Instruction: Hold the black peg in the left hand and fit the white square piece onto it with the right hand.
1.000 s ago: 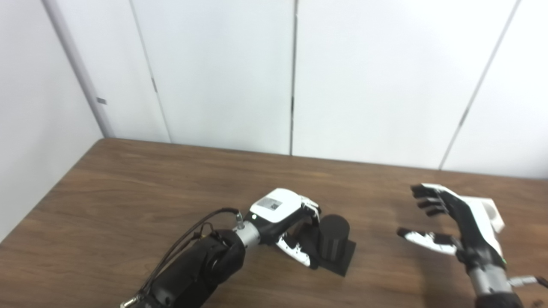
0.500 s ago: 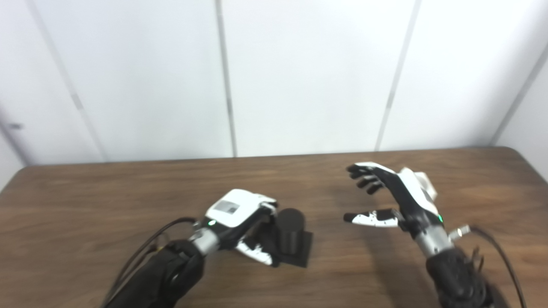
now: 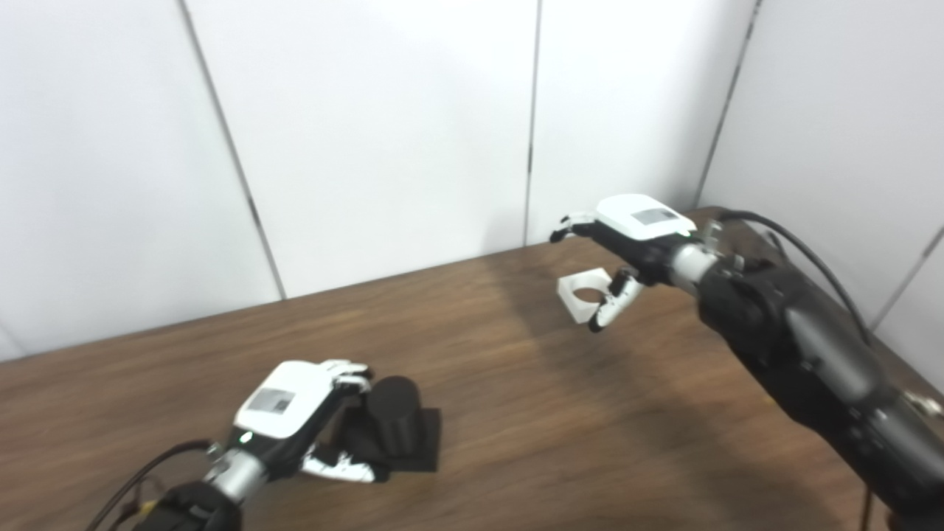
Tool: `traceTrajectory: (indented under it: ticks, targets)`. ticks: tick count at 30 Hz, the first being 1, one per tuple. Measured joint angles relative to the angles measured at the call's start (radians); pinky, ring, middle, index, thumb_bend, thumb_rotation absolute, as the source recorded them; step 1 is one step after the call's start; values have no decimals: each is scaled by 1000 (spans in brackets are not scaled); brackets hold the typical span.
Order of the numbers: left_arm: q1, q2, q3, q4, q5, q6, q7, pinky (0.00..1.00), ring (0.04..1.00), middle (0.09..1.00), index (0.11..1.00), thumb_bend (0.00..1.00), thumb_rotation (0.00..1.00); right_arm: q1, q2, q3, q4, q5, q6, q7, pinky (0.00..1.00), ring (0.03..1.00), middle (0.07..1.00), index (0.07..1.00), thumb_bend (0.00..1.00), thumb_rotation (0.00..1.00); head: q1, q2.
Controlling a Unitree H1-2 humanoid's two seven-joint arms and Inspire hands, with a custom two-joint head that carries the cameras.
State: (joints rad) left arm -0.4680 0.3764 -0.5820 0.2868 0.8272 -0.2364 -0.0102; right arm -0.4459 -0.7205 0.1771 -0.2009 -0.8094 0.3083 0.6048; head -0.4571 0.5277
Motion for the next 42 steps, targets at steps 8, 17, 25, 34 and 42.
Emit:
traceTrajectory:
  ticks: [8,17,25,34,42]
  targets:
    - [-1,10,8,19,-19,-38,9,704,816,801,490,524,62,-110,-15,72,187,-97,13,78,986,955,958,893,922,173,-35,-11]
    - [1,16,11,19,-19,-49,12,690,809,797,490,524,61,-173,16,138,370,-170,20,54,855,908,921,880,948,186,-29,-18]
    - [13,22,18,7,-24,-49,10,706,815,804,490,524,61,-174,79,165,492,-192,21,-29,836,893,910,889,945,183,-18,-8]
    - [15,23,18,5,-25,-47,8,700,823,810,490,524,64,-202,103,171,575,-179,21,-87,772,886,918,885,928,182,20,2]
    - [16,23,18,5,-25,-42,6,710,830,816,490,524,64,-211,107,177,603,-152,15,-112,820,882,905,837,894,199,34,2]
